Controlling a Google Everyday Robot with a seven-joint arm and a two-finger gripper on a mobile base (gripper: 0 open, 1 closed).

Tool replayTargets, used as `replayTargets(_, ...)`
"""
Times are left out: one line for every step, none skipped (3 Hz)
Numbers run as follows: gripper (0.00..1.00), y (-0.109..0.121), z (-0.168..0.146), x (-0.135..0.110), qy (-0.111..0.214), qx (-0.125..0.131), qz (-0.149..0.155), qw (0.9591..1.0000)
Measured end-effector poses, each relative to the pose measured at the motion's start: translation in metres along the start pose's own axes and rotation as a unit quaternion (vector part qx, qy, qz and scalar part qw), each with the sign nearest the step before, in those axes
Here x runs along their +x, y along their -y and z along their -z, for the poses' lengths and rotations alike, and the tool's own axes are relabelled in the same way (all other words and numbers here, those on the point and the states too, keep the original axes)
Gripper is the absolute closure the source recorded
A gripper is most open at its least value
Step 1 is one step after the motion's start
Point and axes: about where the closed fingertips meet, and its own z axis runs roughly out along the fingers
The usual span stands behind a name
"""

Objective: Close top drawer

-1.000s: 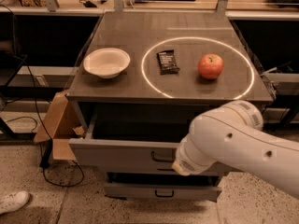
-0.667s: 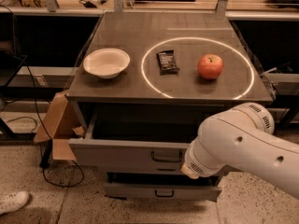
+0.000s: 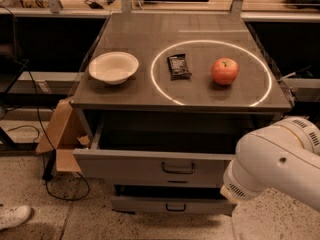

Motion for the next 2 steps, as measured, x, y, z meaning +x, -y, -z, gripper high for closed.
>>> replayTargets(1.0,-0.004,0.0,-0.037,0.017,-0.001,0.003,0.9999)
replayTargets(1.0,-0.015,0.0,-0.099,0.055,-0.001,0.014,0.9984)
